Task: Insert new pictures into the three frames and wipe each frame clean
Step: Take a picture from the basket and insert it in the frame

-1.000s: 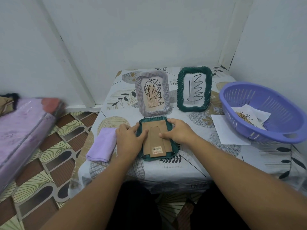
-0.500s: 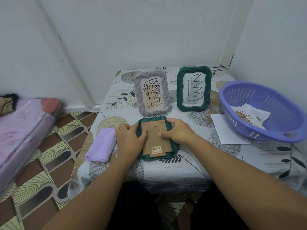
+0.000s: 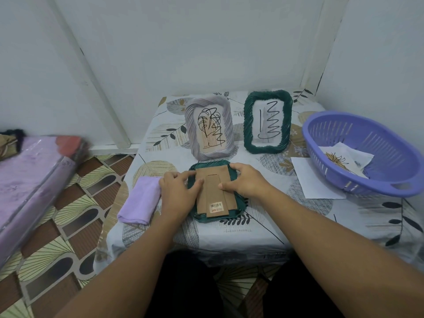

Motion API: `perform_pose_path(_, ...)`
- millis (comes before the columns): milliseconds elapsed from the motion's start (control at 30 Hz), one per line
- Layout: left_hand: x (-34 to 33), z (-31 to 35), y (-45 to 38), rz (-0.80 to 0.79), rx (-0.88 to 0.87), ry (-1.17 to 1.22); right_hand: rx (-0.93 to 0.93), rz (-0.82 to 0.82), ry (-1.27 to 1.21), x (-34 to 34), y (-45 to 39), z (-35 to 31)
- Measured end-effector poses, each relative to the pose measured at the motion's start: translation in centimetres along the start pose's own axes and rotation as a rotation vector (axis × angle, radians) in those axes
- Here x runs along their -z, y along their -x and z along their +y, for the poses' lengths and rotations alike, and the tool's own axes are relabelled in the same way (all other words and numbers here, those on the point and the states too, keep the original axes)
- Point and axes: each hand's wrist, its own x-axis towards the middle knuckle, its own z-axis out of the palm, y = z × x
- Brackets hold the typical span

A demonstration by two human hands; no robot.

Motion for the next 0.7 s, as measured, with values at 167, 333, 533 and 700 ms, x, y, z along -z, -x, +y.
perform_pose_path(167,0.1,0.18,0.22,-0.003,0.016,-0.037,0.004,0.005,-0.002,-0.12,-0.1,0.19)
perform_pose_path(333,0.02,0.06,0.03,-0.01,-0.023,-0.05,0.005,-0.001,-0.008,-0.12,-0.24,0.24)
perform_pose_path(533,0.05,-0.01,0.14,0.012,-0.016,-0.01,0.009,-0.003,-0.018,-0.07,-0.17,0.24)
perform_pose_path(700,0.05,0.02,0.21,0.024,-0.004,0.015,-0.016,-0.013,-0.066,-0.39,0.02,0.19)
